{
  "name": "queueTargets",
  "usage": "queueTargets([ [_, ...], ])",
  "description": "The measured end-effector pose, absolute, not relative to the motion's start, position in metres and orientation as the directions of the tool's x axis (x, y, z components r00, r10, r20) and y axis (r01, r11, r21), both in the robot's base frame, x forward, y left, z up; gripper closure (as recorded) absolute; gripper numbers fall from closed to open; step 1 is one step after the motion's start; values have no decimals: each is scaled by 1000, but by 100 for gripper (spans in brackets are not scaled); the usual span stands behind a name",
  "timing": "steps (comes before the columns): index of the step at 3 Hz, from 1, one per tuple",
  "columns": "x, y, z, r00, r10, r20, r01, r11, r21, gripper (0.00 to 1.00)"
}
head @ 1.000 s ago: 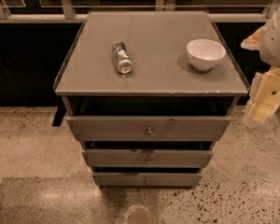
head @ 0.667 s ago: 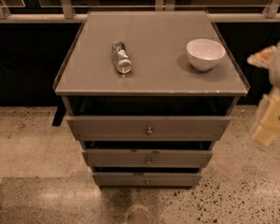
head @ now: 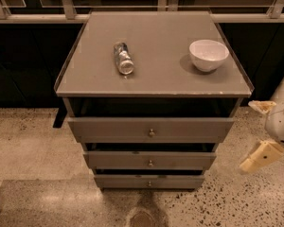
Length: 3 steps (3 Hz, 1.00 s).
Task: Open middle drawer
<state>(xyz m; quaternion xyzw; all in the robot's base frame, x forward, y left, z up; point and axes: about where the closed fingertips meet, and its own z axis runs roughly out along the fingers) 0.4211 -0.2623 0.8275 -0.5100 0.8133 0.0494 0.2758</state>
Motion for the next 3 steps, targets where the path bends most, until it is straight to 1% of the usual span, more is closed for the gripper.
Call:
queueTargets([
  [1, 442, -267, 825, -319, -788, -527, -830, 500, -245, 0],
  [2, 420, -266, 826, -347, -752, -560, -783, 561, -269, 0],
  [3, 406, -276, 787, -422, -658, -623, -693, 678, -247, 0],
])
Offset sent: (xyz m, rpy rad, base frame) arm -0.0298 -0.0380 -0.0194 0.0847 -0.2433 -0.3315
